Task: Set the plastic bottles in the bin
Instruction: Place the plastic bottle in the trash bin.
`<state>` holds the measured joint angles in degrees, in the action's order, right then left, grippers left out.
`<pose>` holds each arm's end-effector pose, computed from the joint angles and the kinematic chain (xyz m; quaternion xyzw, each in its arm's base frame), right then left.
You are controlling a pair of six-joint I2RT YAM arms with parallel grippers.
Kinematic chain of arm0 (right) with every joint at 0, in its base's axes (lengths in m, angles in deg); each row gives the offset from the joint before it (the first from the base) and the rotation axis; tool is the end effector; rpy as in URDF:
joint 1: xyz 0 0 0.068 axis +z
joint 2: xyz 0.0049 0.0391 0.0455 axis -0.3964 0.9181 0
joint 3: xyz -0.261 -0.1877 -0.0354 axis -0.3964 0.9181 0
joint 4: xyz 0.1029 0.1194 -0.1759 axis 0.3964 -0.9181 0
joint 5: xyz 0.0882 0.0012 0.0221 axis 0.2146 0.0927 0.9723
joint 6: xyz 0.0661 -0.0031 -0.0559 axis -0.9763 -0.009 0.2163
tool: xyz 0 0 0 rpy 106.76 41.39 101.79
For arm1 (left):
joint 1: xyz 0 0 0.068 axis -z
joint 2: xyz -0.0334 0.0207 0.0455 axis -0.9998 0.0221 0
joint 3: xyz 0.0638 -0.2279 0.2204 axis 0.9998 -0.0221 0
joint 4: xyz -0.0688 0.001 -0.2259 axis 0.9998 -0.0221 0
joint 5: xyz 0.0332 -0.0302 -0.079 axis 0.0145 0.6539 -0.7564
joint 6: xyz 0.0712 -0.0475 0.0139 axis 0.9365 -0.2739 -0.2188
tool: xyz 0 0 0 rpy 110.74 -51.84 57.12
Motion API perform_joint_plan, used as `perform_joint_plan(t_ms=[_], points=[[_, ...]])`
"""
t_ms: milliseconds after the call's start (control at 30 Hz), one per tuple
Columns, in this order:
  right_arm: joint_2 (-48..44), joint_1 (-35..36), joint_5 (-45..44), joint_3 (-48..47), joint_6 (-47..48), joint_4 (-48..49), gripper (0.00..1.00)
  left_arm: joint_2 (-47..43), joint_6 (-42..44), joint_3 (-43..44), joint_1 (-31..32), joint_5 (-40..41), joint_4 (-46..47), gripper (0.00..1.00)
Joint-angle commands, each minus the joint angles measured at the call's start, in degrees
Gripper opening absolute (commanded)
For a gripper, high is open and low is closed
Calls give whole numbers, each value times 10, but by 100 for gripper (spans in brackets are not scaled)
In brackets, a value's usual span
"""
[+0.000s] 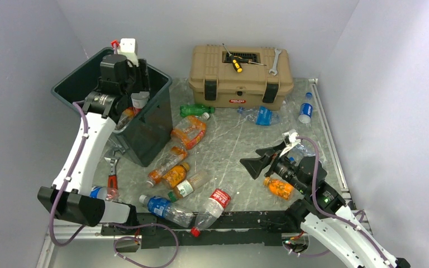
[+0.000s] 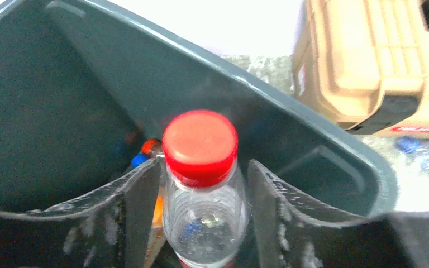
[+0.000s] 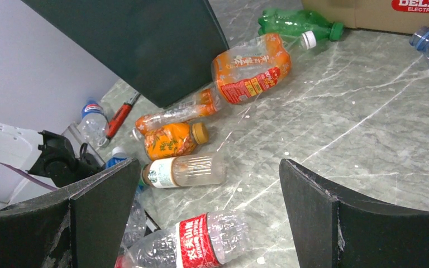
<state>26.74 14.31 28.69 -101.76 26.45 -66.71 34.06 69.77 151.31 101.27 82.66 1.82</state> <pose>0.0579 0.0555 0.3011 -0.1118 0.7298 0.3909 0.5496 0.2931 -0.0486 0.4747 -0.0123 0.8171 -0.0043 0.5763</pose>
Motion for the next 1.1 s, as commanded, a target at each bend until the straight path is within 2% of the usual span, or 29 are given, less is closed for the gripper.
perform_joint_plan(t_ms=[0, 33, 200, 367, 467, 600, 700, 767, 900, 1067], points=[[2, 2, -8, -17, 1, 8, 100, -41, -15, 3, -2, -19, 20, 76], [3, 2, -14, -20, 2, 4, 100, -46, -18, 5, -2, -22, 21, 83], [9, 2, -27, -33, 5, -8, 100, -78, -29, 25, -1, -72, 28, 98], [30, 2, -32, -43, 6, -7, 100, -81, -18, 98, 32, -165, -9, 99], [47, 2, -34, -47, 6, 0, 100, -62, 27, 142, 144, -145, -45, 100], [85, 2, -35, -45, -5, 9, 100, -36, 85, 148, 305, -62, -82, 100], [121, 2, -35, -38, -21, 11, 99, -44, 126, 91, 384, -8, -71, 100], [144, 2, -33, -29, -35, 12, 99, -76, 164, 24, 409, 11, -37, 100], [191, 3, -6, 16, -82, 59, 97, -160, 197, -109, 414, -9, 41, 100], [246, 4, -3, 66, -148, 174, 97, -256, 188, -251, 415, -77, 143, 100]])
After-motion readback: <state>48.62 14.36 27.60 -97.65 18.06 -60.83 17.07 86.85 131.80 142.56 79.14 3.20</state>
